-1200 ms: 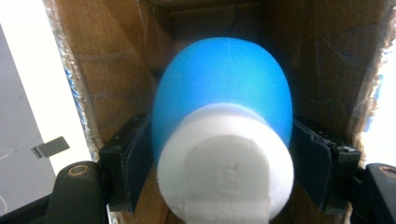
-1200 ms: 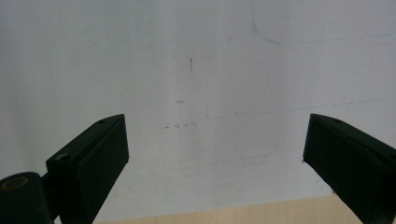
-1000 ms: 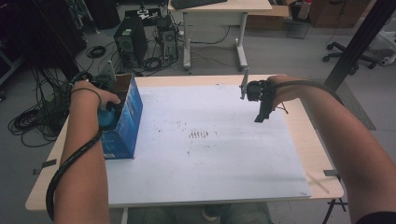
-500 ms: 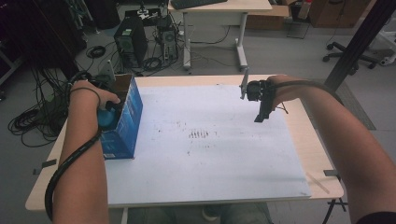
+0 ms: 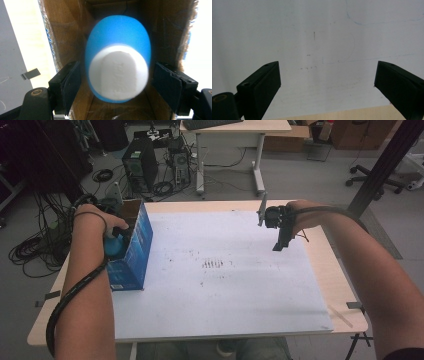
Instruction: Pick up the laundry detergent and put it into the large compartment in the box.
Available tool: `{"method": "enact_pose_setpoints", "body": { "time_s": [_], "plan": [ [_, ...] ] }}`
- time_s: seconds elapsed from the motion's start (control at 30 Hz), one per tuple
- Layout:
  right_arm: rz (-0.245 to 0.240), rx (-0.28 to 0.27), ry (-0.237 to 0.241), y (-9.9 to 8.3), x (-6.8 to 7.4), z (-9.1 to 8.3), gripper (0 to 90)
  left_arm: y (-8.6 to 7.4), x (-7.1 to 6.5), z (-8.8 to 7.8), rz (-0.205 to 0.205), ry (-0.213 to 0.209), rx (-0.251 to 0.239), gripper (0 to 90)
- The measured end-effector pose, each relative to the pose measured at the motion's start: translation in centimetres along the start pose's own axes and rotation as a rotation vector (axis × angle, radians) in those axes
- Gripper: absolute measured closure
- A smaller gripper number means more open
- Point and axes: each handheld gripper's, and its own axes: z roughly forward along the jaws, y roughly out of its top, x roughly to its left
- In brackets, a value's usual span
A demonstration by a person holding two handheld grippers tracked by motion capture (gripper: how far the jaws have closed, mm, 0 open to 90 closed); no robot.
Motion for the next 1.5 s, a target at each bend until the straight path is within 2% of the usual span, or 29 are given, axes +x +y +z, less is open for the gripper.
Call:
{"method": "enact_pose_setpoints", "body": {
  "time_s": [0.4, 0.63, 1.0, 1.23, 1.5],
  "plan": [
    [-0.004, -0.007, -0.002, -0.1, 0.2, 0.0, 6.8, -0.4, -0.2, -0.9, 0.0, 0.015, 0.001, 20.5],
    [-0.006, -0.01, -0.007, -0.1, 0.3, -0.3, 6.7, -0.6, -0.3, -1.7, -0.002, 0.025, -0.022, 15.4],
    [-0.008, -0.01, -0.012, 0.1, 0.3, -0.7, 6.6, -1.2, -0.1, -3.3, 0.01, 0.012, -0.058, 9.6],
    [-0.006, -0.008, -0.011, 0.2, 0.4, -0.8, 6.0, -1.5, -0.5, -4.6, 0.052, 0.004, -0.079, 7.8],
    [-0.004, 0.0, -0.008, 0.5, 0.3, -0.9, 4.7, -1.4, -2.4, -5.9, 0.139, -0.013, -0.101, 7.4]
  ]
}}
